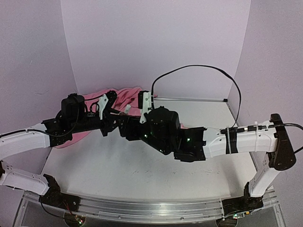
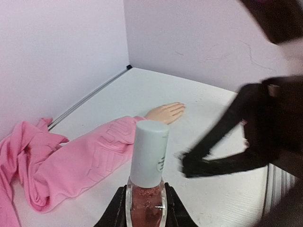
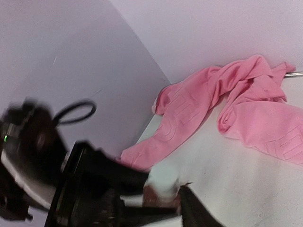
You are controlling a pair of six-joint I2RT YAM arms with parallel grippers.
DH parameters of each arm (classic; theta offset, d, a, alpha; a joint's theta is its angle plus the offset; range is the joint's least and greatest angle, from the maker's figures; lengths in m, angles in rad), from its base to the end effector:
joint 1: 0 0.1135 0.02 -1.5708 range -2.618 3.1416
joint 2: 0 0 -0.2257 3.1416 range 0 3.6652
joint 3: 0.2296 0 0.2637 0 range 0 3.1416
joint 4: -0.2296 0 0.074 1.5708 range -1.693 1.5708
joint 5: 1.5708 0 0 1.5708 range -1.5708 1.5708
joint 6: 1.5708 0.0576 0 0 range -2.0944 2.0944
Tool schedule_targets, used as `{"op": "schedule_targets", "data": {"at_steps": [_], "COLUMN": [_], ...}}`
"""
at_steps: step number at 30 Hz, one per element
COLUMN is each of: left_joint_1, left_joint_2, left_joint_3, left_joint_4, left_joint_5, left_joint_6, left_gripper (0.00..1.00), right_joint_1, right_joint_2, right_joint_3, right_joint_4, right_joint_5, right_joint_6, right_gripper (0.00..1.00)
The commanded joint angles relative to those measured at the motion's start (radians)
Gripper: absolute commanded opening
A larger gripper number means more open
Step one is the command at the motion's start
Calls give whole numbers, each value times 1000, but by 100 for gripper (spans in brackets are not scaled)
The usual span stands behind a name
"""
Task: Paint the nails
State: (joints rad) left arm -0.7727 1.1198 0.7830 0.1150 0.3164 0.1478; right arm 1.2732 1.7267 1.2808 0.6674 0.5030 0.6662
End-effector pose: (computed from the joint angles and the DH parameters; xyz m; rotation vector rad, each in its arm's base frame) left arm 0.2090 -0.2288 0.2601 1.0200 1.5328 -0.7262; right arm 0.1538 0.4068 0.3072 0.0110 1.5002 1.2652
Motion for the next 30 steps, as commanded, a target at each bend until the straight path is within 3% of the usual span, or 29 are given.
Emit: {"op": "schedule_targets", "data": {"at_steps": [1,4,6,11,15,18,20,22,26,30], "left_joint_1": [26,26,26,29,30,30,29,28,27,24], "left_joint_2": [5,31,55,112,169,201,210,208,207,214], "left_joint_3": [39,55,72,121,171,200,208,209,208,210], "left_joint_4": [127,119,113,110,110,112,115,121,129,135], "left_joint_5": [-81,-9,79,387,619,728,775,795,812,827], "left_joint_6": [-33,-46,-55,-106,-162,-200,-212,-217,-222,-229], "left_gripper": [0,0,0,0,0,0,0,0,0,0], "right_joint_1": [33,-47,-135,-388,-412,-411,-410,-412,-410,-411], "right_joint_2": [-141,-257,-315,-360,-333,-310,-290,-268,-240,-201], "right_joint_3": [31,-13,-43,-108,-116,-151,-165,-169,-174,-150], "right_joint_4": [-83,-129,-168,-175,-137,-29,44,98,185,201], "right_joint_5": [-144,-289,-398,-920,-1195,-1344,-1409,-1444,-1456,-1470], "right_joint_6": [-210,-287,-294,-362,-463,-467,-448,-413,-355,-336], "right_gripper": [74,97,98,98,98,92,82,70,56,53]}}
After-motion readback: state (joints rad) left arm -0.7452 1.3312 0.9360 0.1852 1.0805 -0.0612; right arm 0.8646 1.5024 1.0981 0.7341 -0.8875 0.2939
